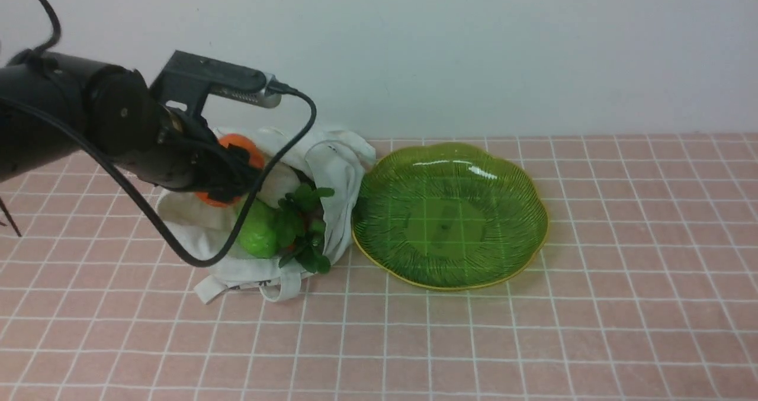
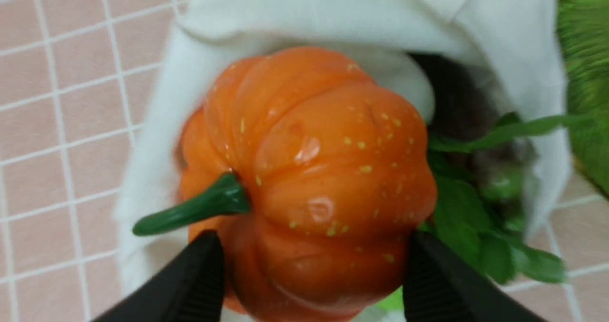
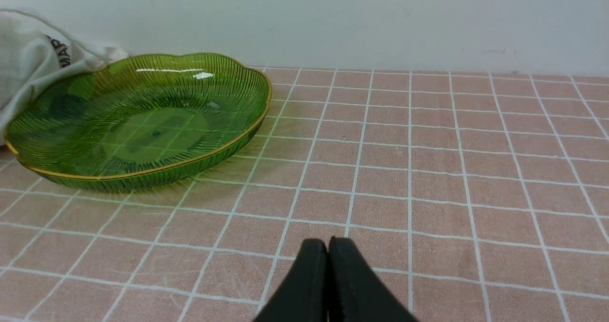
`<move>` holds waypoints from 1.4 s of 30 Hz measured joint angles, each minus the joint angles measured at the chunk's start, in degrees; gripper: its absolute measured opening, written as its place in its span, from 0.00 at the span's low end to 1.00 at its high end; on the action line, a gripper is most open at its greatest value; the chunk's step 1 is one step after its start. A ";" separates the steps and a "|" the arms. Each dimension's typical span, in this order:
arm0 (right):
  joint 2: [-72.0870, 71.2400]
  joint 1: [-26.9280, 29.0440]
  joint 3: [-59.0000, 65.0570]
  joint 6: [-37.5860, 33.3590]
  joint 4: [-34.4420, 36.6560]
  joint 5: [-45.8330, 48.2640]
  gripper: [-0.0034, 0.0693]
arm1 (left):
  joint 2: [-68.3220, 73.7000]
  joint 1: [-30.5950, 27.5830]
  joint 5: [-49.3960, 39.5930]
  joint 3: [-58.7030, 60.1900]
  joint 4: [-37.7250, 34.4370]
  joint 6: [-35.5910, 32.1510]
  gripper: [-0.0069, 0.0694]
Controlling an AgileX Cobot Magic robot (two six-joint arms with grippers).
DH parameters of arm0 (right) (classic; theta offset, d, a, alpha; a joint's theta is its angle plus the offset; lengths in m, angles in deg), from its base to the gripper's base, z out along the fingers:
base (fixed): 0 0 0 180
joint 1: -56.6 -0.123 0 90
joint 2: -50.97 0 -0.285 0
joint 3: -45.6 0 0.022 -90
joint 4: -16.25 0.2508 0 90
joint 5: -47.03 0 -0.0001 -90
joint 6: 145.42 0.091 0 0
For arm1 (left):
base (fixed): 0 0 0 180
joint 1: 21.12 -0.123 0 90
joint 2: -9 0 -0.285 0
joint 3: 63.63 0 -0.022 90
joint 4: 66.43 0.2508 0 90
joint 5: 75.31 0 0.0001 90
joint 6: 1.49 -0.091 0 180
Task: Take vegetables from bag on pink coffee tablecloth place on plate.
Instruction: 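Move the orange pumpkin from the bag onto the plate with the left gripper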
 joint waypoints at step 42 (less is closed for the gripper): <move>0.00 -0.20 0.00 0.00 0.00 -0.04 0.03 | 37.44 22.20 -3.17 -38.90 -8.97 -9.42 0.87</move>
